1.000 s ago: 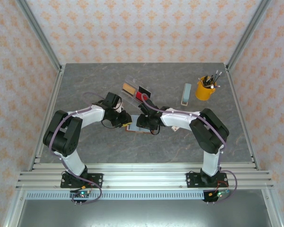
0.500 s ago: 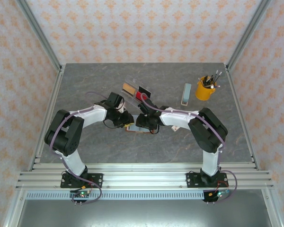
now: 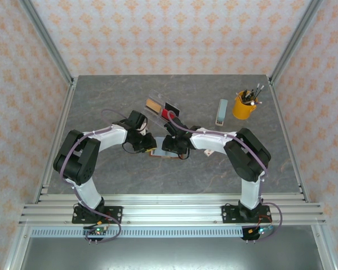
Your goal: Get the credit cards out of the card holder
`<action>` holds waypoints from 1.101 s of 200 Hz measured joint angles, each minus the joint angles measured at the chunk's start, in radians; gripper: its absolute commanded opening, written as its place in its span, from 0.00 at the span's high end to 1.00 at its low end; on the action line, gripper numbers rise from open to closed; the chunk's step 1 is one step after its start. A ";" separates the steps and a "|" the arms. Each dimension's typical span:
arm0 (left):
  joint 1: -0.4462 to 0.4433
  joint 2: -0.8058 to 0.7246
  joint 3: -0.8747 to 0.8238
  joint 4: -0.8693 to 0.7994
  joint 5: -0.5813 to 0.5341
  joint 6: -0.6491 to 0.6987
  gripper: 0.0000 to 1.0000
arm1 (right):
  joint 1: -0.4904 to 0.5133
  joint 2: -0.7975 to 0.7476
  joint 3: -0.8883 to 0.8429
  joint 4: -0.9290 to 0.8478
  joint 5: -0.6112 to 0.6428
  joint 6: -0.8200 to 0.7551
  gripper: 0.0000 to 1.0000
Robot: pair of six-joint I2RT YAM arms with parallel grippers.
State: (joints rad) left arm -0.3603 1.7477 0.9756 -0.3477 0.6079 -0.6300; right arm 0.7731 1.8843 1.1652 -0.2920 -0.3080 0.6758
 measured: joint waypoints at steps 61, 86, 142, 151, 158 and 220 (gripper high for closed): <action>0.000 0.003 0.000 0.004 0.014 0.002 0.85 | -0.002 0.003 0.000 0.001 -0.004 0.000 0.61; 0.000 0.004 0.000 0.007 0.030 0.003 0.80 | -0.002 0.003 0.000 0.001 -0.004 0.000 0.61; 0.000 0.014 0.000 0.023 0.063 0.003 0.80 | -0.002 0.004 0.000 0.000 -0.004 0.000 0.64; 0.000 0.014 0.000 0.023 0.065 0.002 0.80 | -0.002 0.004 0.000 0.000 -0.004 0.000 0.64; 0.000 0.014 0.000 0.023 0.067 0.002 0.80 | -0.002 0.004 0.000 0.000 -0.004 0.000 0.64; 0.000 0.024 0.000 0.046 0.098 -0.001 0.78 | -0.002 0.010 0.000 0.008 -0.011 0.001 0.76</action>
State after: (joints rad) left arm -0.3603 1.7721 0.9752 -0.3016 0.7059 -0.6308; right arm 0.7712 1.8946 1.1652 -0.2844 -0.3187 0.6765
